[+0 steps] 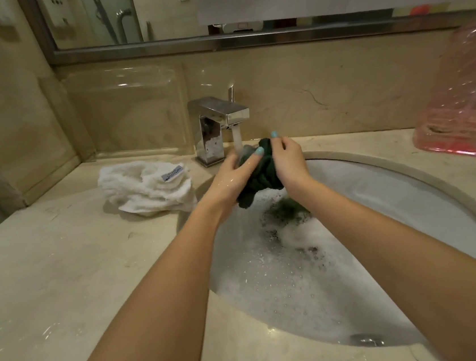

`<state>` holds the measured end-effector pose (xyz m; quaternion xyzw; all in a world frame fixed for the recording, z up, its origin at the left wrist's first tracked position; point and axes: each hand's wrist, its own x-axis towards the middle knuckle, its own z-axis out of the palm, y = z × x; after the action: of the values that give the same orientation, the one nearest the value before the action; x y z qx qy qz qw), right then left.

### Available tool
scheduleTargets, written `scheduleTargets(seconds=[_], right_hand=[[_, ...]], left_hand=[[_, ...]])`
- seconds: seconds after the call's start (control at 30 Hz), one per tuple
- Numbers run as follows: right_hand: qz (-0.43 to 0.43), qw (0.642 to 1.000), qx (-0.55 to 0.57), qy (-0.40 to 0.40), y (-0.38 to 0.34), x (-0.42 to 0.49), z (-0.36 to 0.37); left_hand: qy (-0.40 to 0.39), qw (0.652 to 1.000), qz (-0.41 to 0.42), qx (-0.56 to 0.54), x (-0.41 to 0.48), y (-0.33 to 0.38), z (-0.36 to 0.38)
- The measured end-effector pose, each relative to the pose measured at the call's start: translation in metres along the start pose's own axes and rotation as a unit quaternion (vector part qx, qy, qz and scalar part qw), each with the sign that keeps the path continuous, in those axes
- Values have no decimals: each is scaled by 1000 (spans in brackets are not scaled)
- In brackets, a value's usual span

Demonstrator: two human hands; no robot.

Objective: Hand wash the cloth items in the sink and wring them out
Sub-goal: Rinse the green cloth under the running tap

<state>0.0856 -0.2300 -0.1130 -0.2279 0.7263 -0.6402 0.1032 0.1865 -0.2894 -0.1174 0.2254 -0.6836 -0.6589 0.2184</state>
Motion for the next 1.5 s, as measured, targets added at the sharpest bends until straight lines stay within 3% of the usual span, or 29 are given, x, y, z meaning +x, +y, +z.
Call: scheduleTargets(seconds=[0.1, 0.23, 0.3, 0.37, 0.63, 0.83, 0.97, 1.03, 1.17, 1.27, 1.37, 1.43, 1.5], right_hand=[[4, 1000, 15, -11, 0, 1, -3], [57, 980, 143, -127, 9, -9, 5], [76, 964, 177, -183, 13, -17, 12], [98, 955, 199, -195, 14, -23, 18], [87, 976, 194, -52, 3, -10, 15], [-20, 990, 110, -81, -4, -30, 28], [-71, 993, 79, -60, -7, -42, 32], [-57, 995, 65, -43, -13, -37, 27], [142, 977, 144, -71, -18, -14, 14], [131, 981, 122, -76, -8, -21, 14], [94, 987, 104, -72, -2, -37, 21], [151, 978, 100, -105, 1, -43, 28], [263, 938, 147, -171, -4, -49, 26]], left_hand=[[14, 1000, 4, -1, 1, -2, -4], [211, 972, 76, 75, 12, -3, -9], [273, 953, 96, 94, 14, -2, -11], [273, 953, 103, 79, 16, -3, -9], [180, 977, 20, -115, 20, -7, -9], [250, 952, 151, 89, 22, -2, 5], [253, 945, 105, 178, 22, -4, 3], [245, 942, 94, 207, 14, -1, 9], [177, 977, 106, 52, -9, 11, 36], [166, 978, 119, 33, -9, 14, 33], [196, 974, 88, -66, -3, 18, 20], [239, 959, 77, -132, 2, 16, 14], [255, 950, 81, -163, 4, 13, 13]])
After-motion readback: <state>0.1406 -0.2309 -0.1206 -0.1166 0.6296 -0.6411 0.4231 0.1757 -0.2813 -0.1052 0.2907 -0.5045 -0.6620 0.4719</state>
